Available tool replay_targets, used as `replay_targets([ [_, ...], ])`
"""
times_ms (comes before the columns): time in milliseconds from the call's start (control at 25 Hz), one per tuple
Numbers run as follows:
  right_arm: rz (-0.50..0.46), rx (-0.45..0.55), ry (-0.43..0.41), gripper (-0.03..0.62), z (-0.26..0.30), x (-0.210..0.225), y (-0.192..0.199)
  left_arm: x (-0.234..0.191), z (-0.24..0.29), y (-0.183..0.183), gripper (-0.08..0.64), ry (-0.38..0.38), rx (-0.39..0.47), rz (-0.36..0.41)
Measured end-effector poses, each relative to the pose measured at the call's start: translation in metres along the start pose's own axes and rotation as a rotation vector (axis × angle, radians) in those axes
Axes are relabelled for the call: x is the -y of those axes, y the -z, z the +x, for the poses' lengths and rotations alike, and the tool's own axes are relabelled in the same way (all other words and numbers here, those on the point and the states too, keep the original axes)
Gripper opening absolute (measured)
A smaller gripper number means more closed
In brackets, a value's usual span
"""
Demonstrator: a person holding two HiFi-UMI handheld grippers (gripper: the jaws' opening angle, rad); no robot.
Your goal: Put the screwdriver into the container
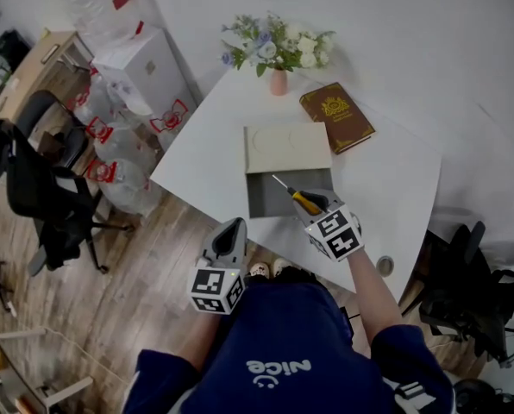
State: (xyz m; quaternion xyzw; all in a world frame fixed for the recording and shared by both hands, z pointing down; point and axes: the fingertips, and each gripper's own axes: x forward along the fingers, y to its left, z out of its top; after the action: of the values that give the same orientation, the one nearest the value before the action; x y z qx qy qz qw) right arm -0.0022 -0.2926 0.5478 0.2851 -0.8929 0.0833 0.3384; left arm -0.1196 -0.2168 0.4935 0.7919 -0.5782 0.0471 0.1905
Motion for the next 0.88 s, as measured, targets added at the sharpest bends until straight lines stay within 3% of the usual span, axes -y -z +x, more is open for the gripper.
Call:
replay_targets([
  [200,-0.042,-0.073,-0.046,0.094,0.023,0.001,0.007,0.000,0.002,0.000,0.015,-0.025,0.005,-0.004],
  [880,-0.021,-0.250,-0.116,0.092,0.080,0.014,0.032,-0.010,-0.001,-0.001,0.015,-0.101,0.007,-0.013],
])
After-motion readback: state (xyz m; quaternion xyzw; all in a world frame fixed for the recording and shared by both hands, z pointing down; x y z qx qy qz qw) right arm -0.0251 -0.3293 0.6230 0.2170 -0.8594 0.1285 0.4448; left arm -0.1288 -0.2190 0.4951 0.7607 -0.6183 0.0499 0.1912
